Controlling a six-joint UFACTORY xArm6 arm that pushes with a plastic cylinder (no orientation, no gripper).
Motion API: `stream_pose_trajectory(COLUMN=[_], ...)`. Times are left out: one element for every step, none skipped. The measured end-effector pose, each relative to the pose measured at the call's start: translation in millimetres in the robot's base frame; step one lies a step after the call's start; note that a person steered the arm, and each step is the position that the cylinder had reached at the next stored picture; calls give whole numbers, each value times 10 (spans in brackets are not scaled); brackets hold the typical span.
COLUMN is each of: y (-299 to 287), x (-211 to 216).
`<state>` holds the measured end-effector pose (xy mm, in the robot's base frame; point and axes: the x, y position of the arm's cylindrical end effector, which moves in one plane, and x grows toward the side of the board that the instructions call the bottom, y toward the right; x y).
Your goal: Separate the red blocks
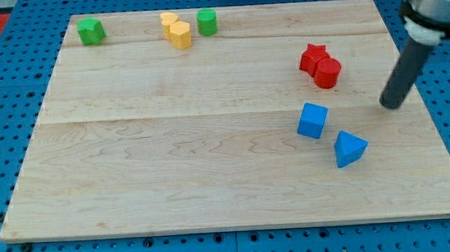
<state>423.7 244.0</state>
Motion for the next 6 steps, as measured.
stream_pose_trajectory(y=[17,17,4,-21,-784,-1562], x=[-177,-293,-633,-633,-688,-745])
